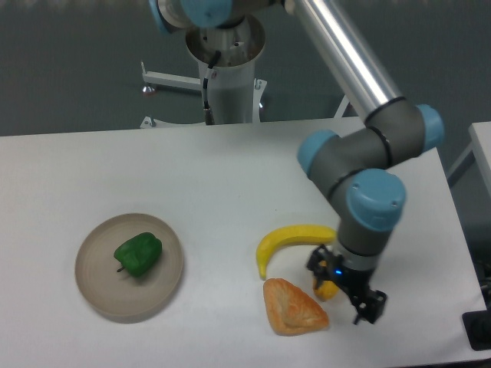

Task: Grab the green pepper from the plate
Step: 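Move the gripper from beside the yellow pepper over the green pepper on the plate, then lower the open gripper around the green pepper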

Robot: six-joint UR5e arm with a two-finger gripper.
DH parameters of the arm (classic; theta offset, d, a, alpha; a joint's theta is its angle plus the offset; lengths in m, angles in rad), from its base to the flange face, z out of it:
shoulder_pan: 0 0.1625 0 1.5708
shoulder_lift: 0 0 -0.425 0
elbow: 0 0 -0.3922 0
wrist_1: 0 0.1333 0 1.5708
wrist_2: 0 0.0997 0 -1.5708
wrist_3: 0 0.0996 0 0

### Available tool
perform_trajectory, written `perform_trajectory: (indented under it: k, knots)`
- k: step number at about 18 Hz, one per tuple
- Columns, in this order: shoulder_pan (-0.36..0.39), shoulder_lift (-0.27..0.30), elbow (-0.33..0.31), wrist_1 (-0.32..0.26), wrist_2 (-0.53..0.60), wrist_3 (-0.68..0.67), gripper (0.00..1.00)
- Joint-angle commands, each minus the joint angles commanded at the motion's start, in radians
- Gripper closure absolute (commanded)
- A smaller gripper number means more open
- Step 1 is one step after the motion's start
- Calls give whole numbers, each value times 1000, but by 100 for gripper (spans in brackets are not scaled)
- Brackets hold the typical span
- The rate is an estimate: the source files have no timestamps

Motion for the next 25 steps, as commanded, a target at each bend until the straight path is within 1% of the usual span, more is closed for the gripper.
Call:
perform_trajectory:
  k: [3, 5, 8, 11, 12, 13, 14, 15, 16, 17, 21, 25]
  knots:
    - [-43, 55, -92, 9, -37, -81, 0]
    - [-64, 95, -153, 12, -63, -105, 0]
    - [-101, 150, -241, 14, -68, -152, 0]
    - [-146, 192, -305, 17, -69, -219, 0]
    - [-156, 199, -321, 37, -68, -242, 0]
    - [-164, 203, -345, 72, -69, -268, 0]
    - [-167, 204, -373, 128, -77, -292, 0]
    - [-179, 213, -399, 167, -93, -322, 0]
    - [-187, 227, -428, 190, -101, -342, 0]
    - [-190, 241, -456, 198, -103, -341, 0]
    - [-198, 276, -514, 198, -124, -365, 0]
    - [-229, 279, -529, 199, -126, -414, 0]
